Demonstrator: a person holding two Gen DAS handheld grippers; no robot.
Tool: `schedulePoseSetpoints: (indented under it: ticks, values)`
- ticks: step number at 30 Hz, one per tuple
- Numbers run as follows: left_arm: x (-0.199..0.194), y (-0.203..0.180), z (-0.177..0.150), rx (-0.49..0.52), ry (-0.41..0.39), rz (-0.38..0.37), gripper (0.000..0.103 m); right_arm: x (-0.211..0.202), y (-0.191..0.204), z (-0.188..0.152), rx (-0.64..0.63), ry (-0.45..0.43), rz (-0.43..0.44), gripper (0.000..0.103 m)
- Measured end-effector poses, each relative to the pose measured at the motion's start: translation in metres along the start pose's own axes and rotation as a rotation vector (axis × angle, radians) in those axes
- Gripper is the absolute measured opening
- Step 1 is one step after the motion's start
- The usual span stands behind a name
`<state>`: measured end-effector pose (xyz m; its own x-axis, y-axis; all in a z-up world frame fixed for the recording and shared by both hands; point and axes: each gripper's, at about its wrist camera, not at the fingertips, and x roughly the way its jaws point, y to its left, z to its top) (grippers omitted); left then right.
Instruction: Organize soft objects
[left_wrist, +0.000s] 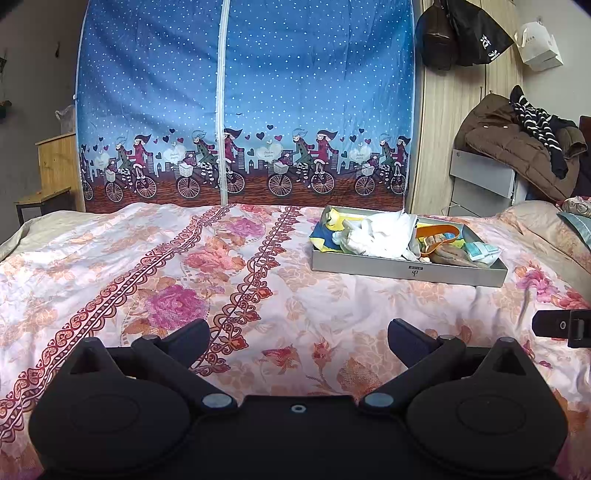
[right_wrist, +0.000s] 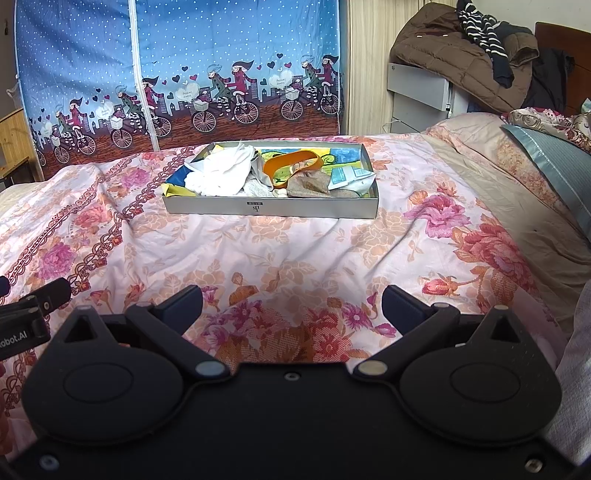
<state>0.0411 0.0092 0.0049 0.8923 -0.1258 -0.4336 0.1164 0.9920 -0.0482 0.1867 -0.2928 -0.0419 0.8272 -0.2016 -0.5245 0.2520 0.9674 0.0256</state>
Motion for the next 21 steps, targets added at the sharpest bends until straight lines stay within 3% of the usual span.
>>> schedulePoseSetpoints:
  ticks: [21]
  values:
    - [-0.0003, -0.0007, 0.0000, 0.002, 0.001, 0.001, 0.102, -0.0008, 0.0010, -0.0027, -0.002, 0.004, 0.000, 0.103]
